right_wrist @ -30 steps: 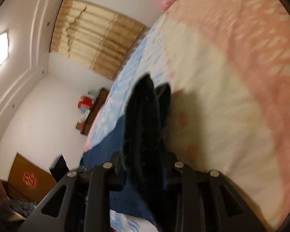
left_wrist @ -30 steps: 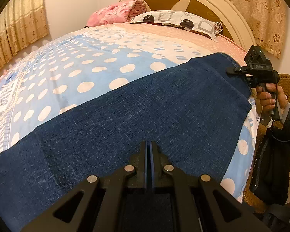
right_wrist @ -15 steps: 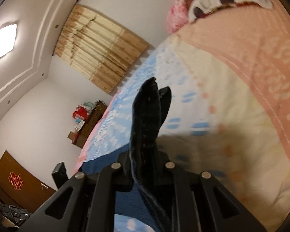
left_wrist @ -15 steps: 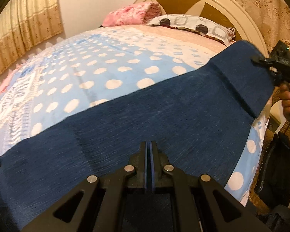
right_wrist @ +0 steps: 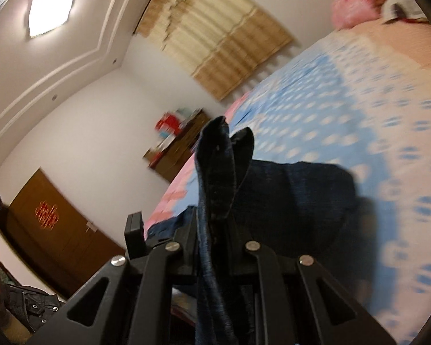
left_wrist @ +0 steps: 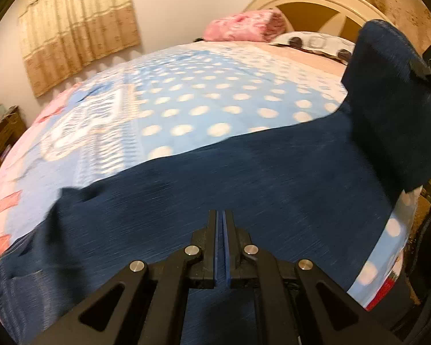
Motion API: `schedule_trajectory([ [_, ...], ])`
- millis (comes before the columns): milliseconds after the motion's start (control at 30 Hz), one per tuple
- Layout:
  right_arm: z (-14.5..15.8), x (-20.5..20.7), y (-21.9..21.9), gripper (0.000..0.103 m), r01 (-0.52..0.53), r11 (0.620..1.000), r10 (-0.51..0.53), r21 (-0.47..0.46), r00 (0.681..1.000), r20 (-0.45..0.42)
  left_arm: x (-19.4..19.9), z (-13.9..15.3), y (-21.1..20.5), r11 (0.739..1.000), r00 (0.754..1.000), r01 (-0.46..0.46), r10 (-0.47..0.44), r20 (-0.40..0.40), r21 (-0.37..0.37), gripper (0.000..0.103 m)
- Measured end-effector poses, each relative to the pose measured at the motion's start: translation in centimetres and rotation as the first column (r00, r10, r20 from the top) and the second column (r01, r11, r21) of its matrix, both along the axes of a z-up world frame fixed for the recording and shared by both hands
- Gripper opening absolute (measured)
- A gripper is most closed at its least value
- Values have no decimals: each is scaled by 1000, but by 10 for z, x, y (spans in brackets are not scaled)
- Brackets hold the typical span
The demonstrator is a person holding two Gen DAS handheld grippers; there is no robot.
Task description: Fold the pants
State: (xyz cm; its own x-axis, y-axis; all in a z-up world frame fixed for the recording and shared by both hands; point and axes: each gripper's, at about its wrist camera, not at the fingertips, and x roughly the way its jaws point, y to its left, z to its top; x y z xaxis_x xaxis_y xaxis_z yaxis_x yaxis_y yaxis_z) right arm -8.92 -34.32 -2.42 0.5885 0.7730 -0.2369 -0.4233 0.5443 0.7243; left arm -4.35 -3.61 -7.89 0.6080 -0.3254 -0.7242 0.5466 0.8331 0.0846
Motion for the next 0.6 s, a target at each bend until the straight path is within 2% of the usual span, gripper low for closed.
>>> schedule_trajectory([
  [233,-25,48,104,16,-132,988,127,-84,990,-69,-3,10,51,997,996,-80,81,33,-19,3],
  [300,-37,63,134,16,-152,978,139,-144,986,-97,-2,10,62,994,994,-103,104,31,-28,3],
  [467,-61,80,175,16,-197,963,171,-182,974,-149,3,10,76,990,990,-139,140,30,-40,3],
  [600,-66,88,189,16,-212,959,181,-187,969,-168,3,10,86,987,987,-153,155,33,-50,3],
])
